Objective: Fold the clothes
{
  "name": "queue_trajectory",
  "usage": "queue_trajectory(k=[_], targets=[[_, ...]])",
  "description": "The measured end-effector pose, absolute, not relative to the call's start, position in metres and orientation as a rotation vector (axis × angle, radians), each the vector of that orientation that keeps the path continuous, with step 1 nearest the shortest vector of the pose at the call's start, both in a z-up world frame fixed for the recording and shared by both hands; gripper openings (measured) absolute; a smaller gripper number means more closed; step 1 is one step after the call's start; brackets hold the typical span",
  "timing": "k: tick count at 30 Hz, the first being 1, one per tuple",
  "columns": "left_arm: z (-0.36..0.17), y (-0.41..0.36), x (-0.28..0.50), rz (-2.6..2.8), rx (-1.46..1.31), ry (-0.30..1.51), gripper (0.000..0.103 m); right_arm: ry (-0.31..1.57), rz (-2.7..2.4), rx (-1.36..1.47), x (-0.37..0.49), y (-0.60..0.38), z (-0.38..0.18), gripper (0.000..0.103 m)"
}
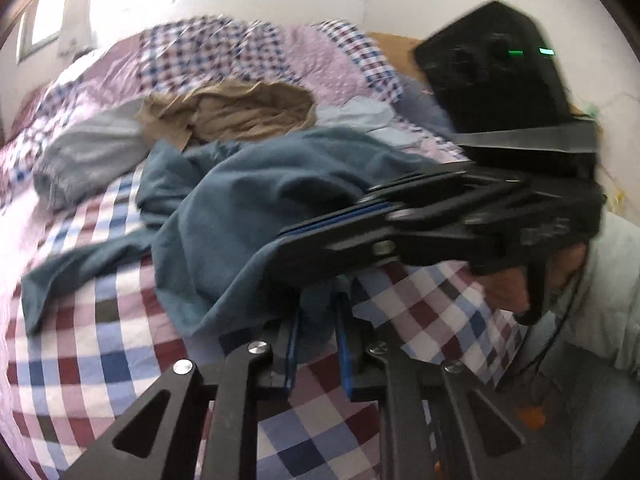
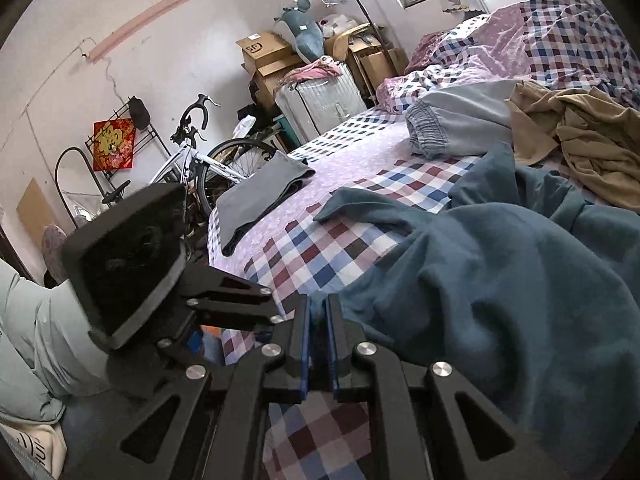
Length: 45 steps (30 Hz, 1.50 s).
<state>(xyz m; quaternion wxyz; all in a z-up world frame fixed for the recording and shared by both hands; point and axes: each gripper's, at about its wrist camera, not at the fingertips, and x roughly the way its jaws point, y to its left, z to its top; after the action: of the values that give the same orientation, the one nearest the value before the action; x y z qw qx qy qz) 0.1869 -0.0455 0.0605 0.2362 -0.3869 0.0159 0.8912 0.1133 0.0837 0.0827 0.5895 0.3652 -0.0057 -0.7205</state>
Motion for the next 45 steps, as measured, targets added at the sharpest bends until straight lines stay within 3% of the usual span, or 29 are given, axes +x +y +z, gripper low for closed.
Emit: queue_trajectory(k=[3,5,6,12,13,14,16,19,21,22,23,27,32,39,45], targets=[[0.054,-0.045,0.185,2.471,-1.115,0.078,0.02,-0.011,-1.67,0.851,0.117,0.084,0.083,0.008],[0.05,-0.044,0.184,2.501,-1.146,0.121,0.039,-0.011,-1.663,0.847,0.12,0.085,0.083,0.008],[0.049,-0.045,0.185,2.503,-1.151,0.121,0.043,-0.013,-1.659,0.844,0.12,0.086,0.083,0.008],[0.052,-0.033,0.195,2.399,-1.079,0.111,0.045,-0.024,-1.656,0.835,0.122,0.09,0.085,0.008],[0.053,-0.032,0.195,2.384,-1.074,0.101,0.038,-0.026,-1.667,0.836,0.121,0.091,0.085,0.008],[0.053,-0.032,0.195,2.381,-1.069,0.088,0.018,-0.028,-1.679,0.837,0.121,0.091,0.085,0.008],[0.055,-0.037,0.193,2.383,-1.072,0.033,0.003,-0.032,-1.703,0.839,0.12,0.093,0.085,0.008],[0.057,-0.044,0.189,2.384,-1.077,-0.051,0.003,-0.037,-1.738,0.841,0.118,0.094,0.085,0.013],[0.063,-0.051,0.189,2.382,-1.046,-0.125,0.002,-0.053,-1.774,0.84,0.116,0.099,0.086,0.032],[0.067,-0.054,0.19,2.375,-1.025,-0.173,0.002,-0.073,-1.804,0.835,0.114,0.105,0.089,0.05],[0.07,-0.06,0.187,2.345,-1.008,-0.255,0.002,-0.094,-1.833,0.829,0.113,0.111,0.091,0.052],[0.087,-0.093,0.18,2.194,-0.872,-0.631,0.002,-0.178,-1.938,0.8,0.109,0.138,0.101,0.054],[0.11,-0.125,0.181,2.149,-0.676,-0.84,0.002,-0.196,-2.13,0.786,0.116,0.184,0.108,0.057],[0.128,-0.15,0.18,2.133,-0.555,-0.954,0.002,0.101,-2.384,0.924,0.12,0.2,0.09,0.057],[0.14,-0.172,0.191,2.111,-0.428,-1.028,0.002,0.144,-2.379,0.941,0.113,0.188,0.076,0.057]])
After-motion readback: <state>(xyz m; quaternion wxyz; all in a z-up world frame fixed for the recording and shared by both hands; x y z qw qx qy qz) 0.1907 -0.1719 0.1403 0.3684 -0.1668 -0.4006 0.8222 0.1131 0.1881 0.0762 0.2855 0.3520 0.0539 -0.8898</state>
